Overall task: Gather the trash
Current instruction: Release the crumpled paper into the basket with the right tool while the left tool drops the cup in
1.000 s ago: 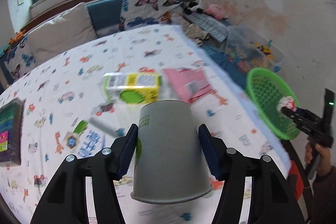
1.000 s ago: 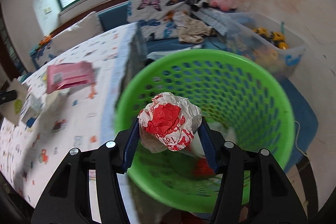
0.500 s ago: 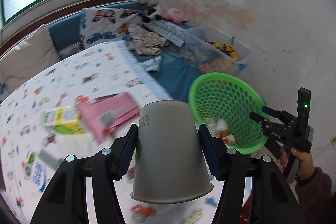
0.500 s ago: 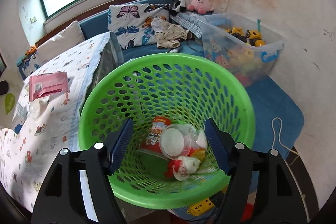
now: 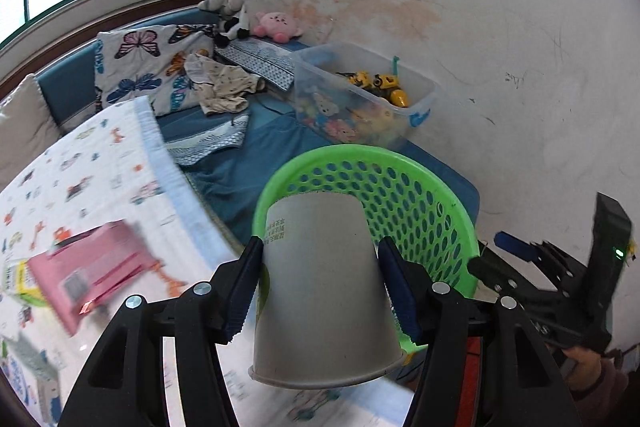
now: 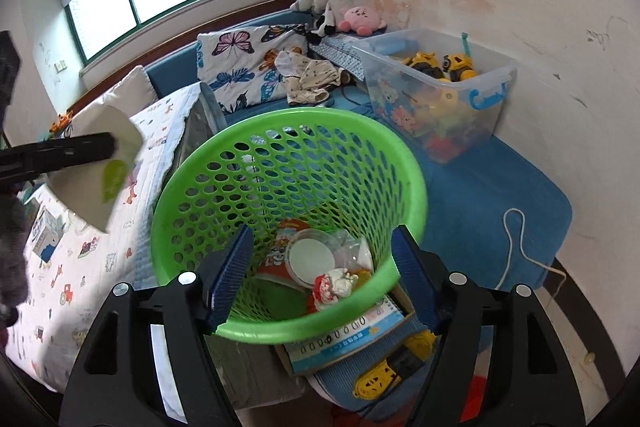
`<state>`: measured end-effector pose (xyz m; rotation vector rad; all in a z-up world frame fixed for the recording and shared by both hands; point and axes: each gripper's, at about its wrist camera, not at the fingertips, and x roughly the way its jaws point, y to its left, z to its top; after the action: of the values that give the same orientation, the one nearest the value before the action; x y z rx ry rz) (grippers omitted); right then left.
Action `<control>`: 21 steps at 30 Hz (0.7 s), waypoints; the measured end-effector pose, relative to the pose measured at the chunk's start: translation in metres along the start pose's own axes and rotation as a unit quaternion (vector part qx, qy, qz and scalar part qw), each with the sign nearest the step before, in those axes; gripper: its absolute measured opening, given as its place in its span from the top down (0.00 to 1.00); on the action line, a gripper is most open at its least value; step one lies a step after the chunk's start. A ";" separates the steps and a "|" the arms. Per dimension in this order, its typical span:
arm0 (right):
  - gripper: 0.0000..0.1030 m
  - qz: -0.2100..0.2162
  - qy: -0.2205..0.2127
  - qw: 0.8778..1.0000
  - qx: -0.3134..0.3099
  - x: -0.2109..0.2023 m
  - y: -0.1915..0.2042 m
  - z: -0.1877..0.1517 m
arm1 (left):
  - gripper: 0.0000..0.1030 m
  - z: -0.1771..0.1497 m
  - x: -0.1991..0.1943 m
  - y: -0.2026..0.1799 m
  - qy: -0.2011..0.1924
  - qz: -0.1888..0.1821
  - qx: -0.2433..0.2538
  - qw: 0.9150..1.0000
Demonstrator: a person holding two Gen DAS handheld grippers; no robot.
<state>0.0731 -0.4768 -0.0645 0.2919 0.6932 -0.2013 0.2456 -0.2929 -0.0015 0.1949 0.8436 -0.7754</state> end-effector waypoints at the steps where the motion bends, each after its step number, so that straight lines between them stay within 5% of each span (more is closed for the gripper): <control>1: 0.30 -0.001 -0.002 1.000 0.004 -0.002 -0.002 -0.001 | 0.44 0.001 0.007 -0.004 0.003 -0.004 -0.001 1.000; 10: 0.30 0.000 -0.006 1.000 0.027 -0.013 -0.016 -0.012 | 0.43 0.008 0.045 -0.026 0.005 -0.018 -0.011 1.000; 13: 0.30 0.003 -0.006 0.999 0.032 -0.013 -0.017 -0.013 | 0.24 0.008 0.048 -0.028 0.004 -0.020 -0.018 1.000; 21: 0.30 0.017 -0.009 1.000 0.024 -0.019 -0.005 -0.015 | 0.24 -0.007 0.027 -0.013 -0.009 -0.024 -0.038 0.999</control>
<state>0.0486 -0.4747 -0.0641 0.3473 0.6650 -0.1884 0.2435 -0.3134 -0.0241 0.1006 0.8610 -0.7881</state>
